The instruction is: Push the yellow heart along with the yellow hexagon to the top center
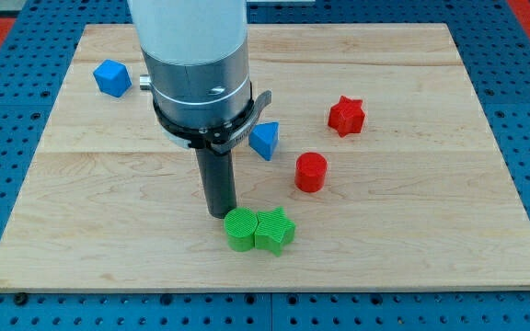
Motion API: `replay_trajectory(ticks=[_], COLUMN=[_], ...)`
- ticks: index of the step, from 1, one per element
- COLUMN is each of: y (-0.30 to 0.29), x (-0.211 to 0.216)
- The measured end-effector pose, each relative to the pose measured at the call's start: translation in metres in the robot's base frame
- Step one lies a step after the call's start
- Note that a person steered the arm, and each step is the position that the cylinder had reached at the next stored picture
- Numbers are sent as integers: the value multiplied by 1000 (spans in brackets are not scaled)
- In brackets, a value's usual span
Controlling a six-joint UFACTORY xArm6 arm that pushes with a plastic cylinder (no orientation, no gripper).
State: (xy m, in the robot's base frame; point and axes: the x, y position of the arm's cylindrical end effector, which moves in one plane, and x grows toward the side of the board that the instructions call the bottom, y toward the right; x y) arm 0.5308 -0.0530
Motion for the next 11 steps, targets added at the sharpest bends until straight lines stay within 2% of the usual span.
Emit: replay_trajectory(ticks=[3, 7, 8, 9, 10, 11], y=[-8, -23, -8, 37, 85, 116], x=[-1, -115, -145, -168, -173, -157])
